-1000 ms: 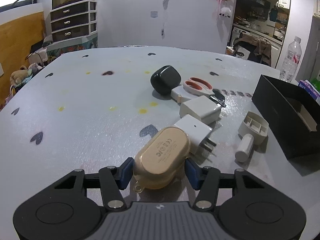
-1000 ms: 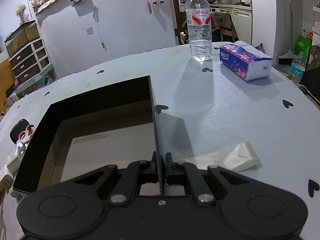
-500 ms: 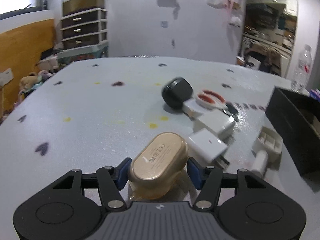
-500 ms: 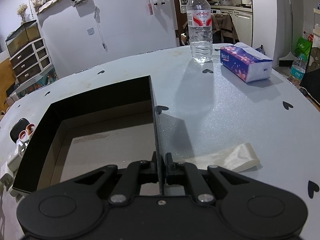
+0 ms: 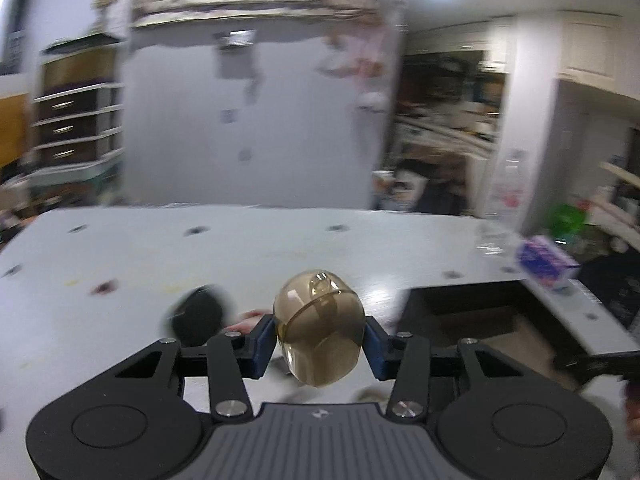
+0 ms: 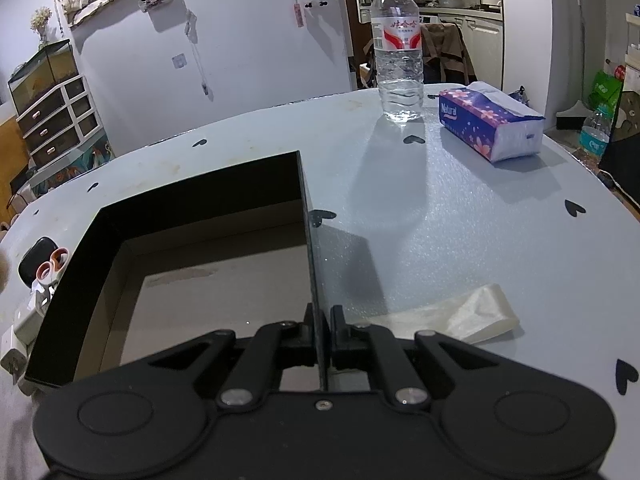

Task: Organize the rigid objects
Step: 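Lift the beige earbud case with the left gripper into the black box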

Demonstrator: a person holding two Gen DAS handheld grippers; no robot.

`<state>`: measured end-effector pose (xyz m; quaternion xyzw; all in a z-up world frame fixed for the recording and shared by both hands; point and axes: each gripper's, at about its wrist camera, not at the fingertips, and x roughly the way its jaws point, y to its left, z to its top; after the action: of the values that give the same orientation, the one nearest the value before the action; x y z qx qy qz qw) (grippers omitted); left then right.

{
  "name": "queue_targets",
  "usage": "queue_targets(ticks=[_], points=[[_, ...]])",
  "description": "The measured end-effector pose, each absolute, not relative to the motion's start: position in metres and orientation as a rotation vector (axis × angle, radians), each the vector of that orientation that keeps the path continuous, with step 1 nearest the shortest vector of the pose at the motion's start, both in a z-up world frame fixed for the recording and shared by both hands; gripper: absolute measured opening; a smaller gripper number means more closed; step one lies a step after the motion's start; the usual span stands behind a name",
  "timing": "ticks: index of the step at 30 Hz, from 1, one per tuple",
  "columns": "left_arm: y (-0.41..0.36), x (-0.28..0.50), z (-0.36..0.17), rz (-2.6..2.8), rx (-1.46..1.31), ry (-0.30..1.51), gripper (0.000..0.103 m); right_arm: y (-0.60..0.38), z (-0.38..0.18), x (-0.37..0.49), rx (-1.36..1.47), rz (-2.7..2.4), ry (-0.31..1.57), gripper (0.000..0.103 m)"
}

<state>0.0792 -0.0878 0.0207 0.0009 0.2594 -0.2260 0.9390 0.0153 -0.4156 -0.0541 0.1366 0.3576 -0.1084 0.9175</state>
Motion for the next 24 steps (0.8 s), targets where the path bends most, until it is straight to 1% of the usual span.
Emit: queue_targets(ticks=[6,16,24], points=[[-0.164,0.094,0.024,-0.669,-0.014,0.552,0.047,-0.415,-0.054,0.017,0.279,-0.231,0.747,0.006],[-0.277,0.143,-0.015,-0.823,0.009,0.853,0.047,-0.411,-0.053,0.020,0.234,-0.240,0.763,0.005],[-0.323,0.157,-0.038,-0.892,0.016,0.948,0.047,-0.411,-0.052,0.022,0.230,-0.237,0.780,0.005]])
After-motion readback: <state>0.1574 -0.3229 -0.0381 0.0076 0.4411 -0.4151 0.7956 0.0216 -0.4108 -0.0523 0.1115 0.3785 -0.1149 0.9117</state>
